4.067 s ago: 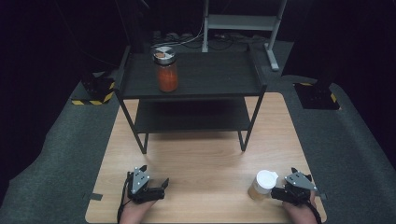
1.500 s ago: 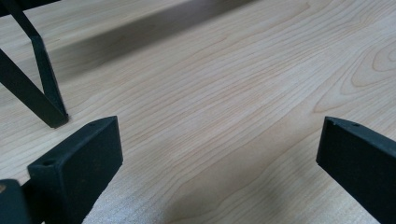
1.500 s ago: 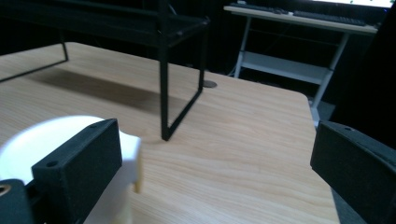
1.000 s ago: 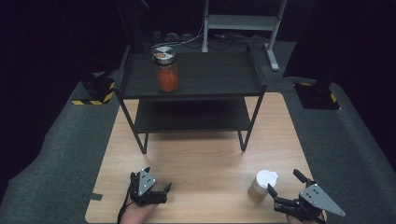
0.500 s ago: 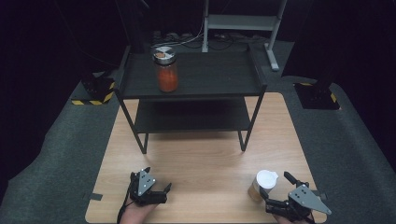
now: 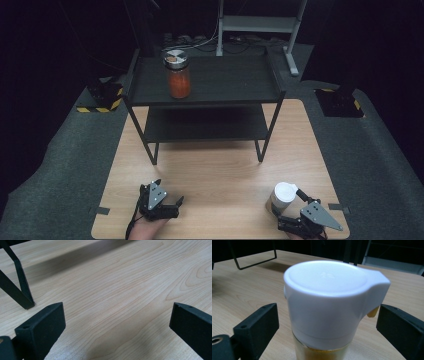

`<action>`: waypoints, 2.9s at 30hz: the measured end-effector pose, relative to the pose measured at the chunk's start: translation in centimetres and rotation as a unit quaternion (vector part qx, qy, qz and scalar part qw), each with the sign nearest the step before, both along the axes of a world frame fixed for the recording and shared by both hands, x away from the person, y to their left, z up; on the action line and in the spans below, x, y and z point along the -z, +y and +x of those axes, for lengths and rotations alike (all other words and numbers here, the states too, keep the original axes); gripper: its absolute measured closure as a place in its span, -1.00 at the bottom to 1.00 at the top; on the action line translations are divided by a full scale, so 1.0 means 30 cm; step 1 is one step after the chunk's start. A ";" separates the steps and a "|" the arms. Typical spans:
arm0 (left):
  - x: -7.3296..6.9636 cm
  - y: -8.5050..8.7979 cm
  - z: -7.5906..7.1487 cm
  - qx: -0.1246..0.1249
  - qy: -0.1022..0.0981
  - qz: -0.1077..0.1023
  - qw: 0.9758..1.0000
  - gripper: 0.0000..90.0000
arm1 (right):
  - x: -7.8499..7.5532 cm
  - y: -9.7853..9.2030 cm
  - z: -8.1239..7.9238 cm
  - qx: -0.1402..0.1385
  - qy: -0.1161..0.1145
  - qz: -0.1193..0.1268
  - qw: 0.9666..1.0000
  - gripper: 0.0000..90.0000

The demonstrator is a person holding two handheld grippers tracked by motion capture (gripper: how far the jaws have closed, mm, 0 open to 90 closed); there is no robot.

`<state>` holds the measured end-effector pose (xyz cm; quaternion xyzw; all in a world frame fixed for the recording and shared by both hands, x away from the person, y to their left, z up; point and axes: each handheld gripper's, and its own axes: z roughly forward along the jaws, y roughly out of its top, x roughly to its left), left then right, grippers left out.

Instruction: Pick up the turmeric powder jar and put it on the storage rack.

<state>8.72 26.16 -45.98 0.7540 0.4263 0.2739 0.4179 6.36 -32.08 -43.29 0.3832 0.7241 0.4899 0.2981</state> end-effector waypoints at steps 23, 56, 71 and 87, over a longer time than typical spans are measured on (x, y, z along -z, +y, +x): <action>0.000 0.001 0.001 -0.002 0.001 -0.002 1.000 -0.99 | 0.041 -0.007 0.025 -0.008 0.019 0.030 0.999 -0.42; -0.005 0.005 0.009 -0.002 0.012 -0.007 1.000 -0.96 | 0.028 -0.032 0.019 -0.002 -0.016 0.048 0.999 -0.34; -0.007 0.008 0.010 0.006 0.012 -0.004 1.000 -0.94 | -0.042 0.000 -0.001 -0.017 -0.045 0.043 0.998 -0.33; -0.006 0.008 0.009 0.007 0.012 -0.004 1.000 -0.95 | -0.090 0.058 0.031 -0.046 -0.056 0.053 0.996 -0.33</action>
